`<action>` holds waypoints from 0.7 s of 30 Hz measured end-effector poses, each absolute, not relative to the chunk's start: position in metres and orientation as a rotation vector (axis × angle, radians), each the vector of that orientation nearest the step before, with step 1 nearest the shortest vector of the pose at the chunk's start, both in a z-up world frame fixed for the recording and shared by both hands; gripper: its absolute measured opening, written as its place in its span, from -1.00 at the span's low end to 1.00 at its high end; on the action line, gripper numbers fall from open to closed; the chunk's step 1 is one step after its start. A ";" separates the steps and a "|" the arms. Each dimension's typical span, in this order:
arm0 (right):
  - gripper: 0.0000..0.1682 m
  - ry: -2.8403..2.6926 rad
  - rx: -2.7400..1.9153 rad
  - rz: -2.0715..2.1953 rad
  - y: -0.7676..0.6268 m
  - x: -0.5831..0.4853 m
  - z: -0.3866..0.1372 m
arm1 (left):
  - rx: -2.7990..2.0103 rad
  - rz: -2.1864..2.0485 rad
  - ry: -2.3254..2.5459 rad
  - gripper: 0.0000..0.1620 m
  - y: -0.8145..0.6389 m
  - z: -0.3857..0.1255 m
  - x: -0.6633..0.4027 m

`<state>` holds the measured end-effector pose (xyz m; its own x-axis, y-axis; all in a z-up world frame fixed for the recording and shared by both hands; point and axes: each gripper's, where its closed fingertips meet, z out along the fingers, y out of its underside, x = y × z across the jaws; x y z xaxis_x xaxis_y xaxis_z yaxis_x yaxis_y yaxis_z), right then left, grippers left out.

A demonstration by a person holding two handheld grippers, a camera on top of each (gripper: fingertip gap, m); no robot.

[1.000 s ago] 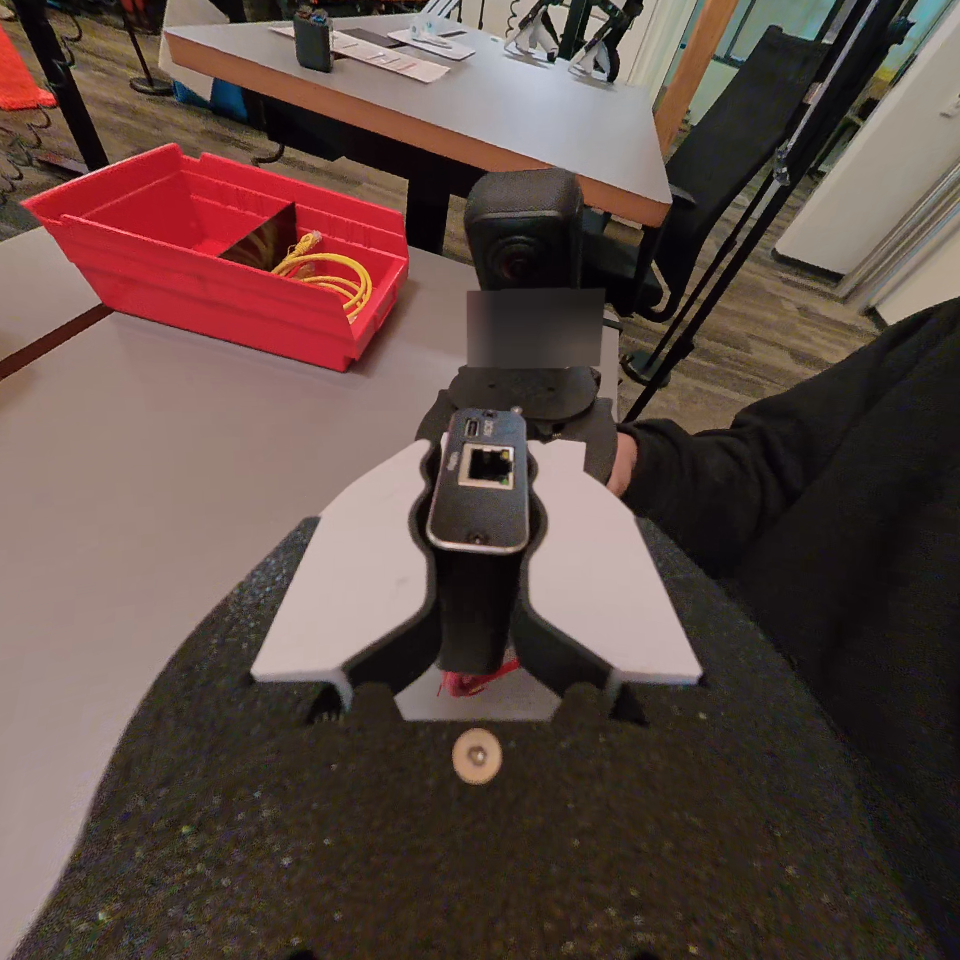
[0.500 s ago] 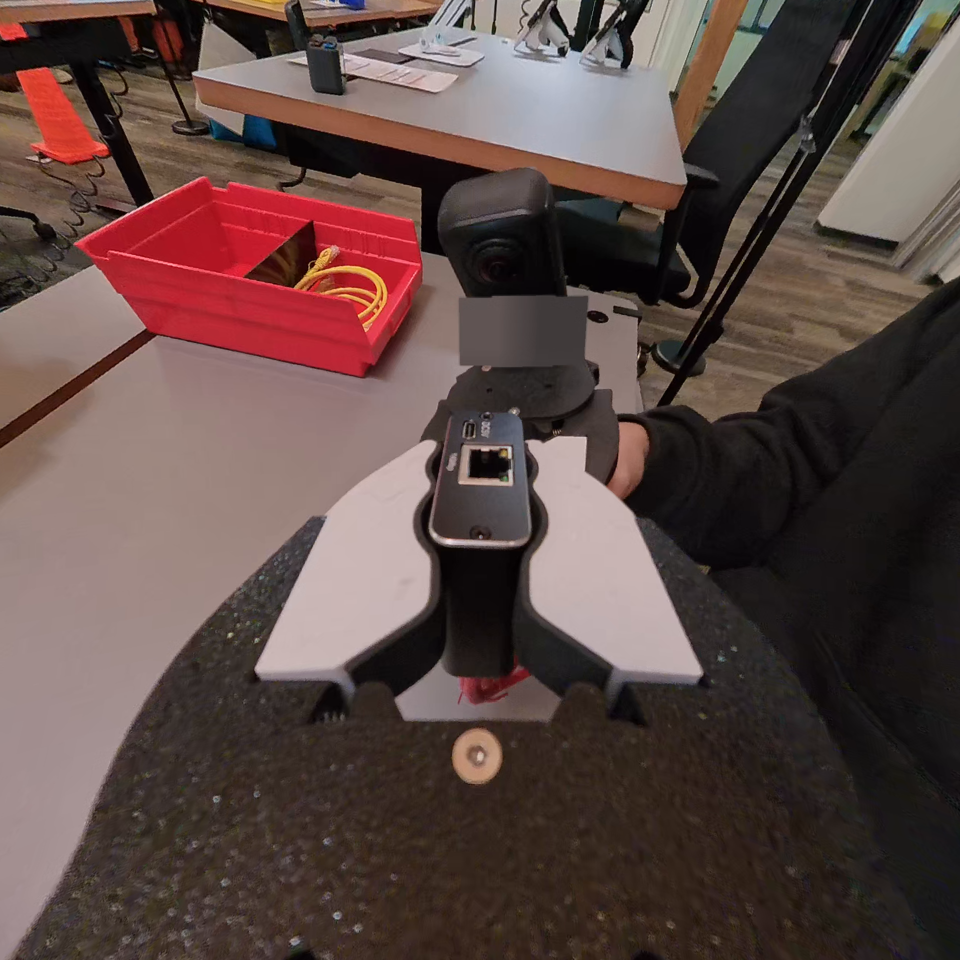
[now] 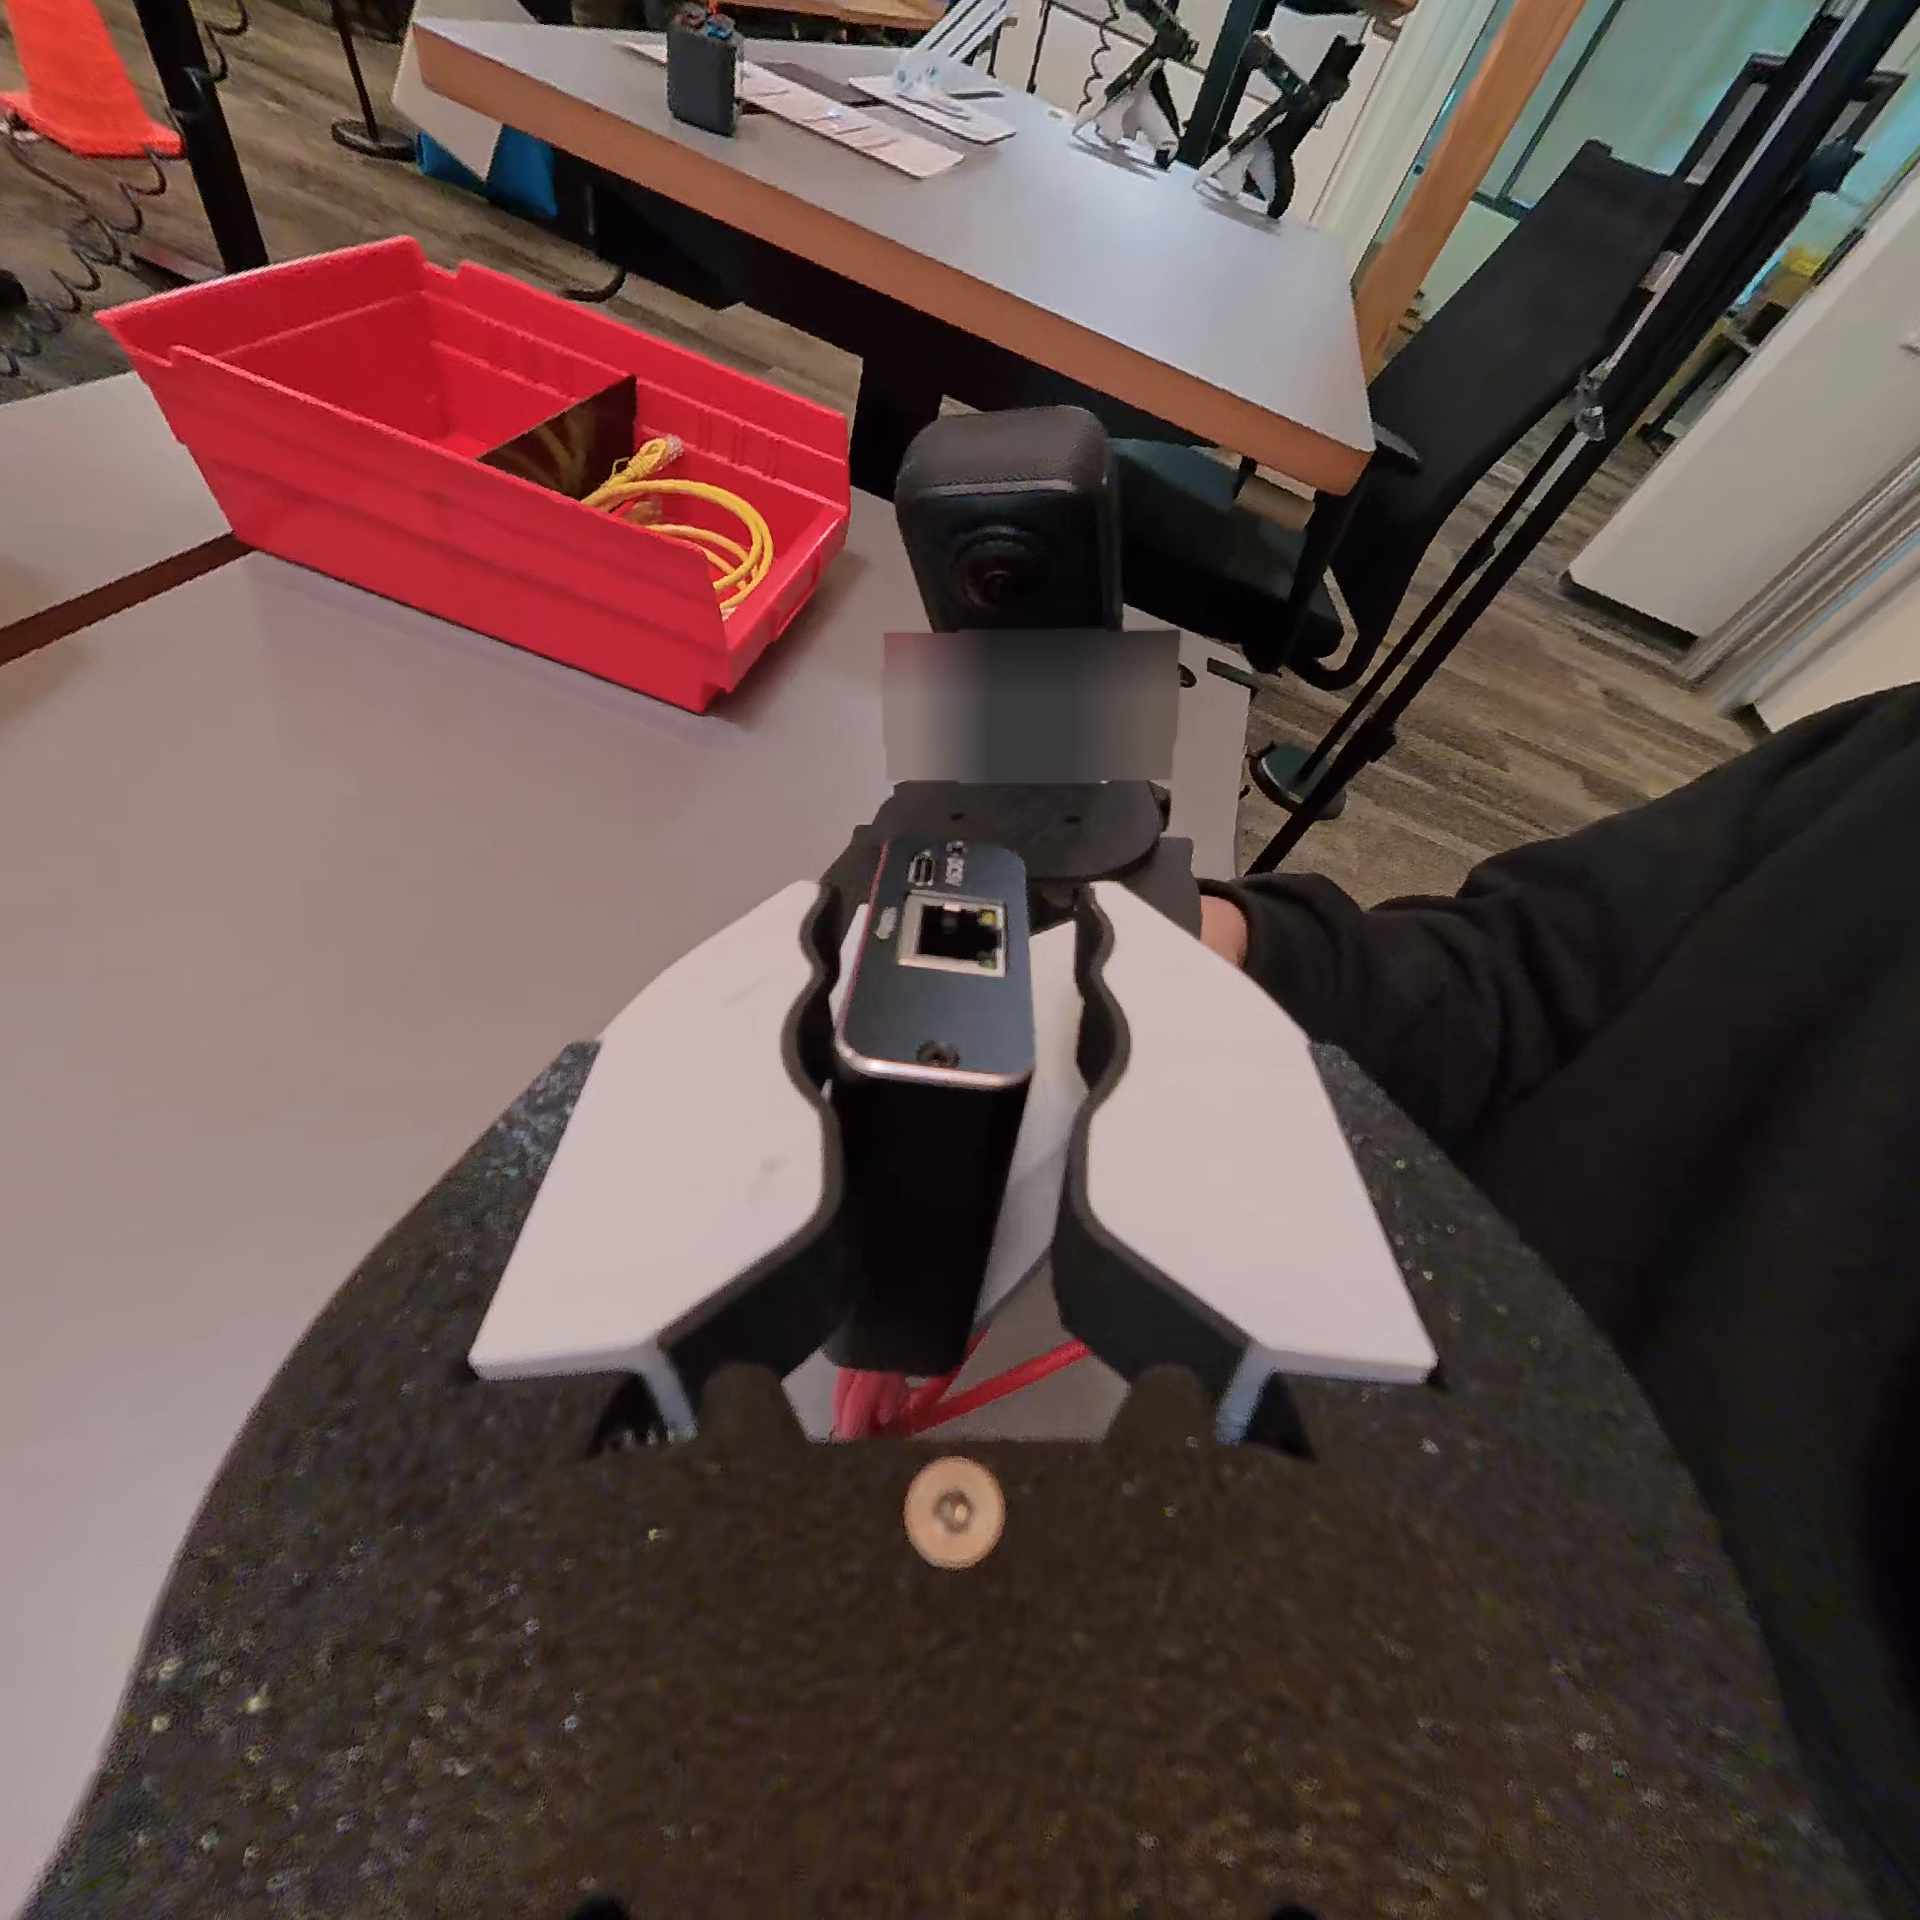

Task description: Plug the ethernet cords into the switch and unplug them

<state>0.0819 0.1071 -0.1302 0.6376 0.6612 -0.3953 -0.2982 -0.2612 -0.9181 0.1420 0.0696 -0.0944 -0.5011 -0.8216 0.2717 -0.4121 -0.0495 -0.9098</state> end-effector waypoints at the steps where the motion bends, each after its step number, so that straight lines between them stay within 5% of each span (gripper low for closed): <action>1: -0.80 -0.309 -1.592 0.946 0.107 0.081 -0.131 | -1.321 -1.574 1.867 -0.45 0.069 -0.095 0.142; 4: -0.80 -0.318 -1.586 0.957 0.107 0.079 -0.131 | -1.332 -1.585 1.850 -0.63 0.070 -0.094 0.140; 21: -0.80 -0.340 -1.591 0.964 0.106 0.067 -0.125 | -1.315 -1.586 1.843 -0.64 0.071 -0.088 0.130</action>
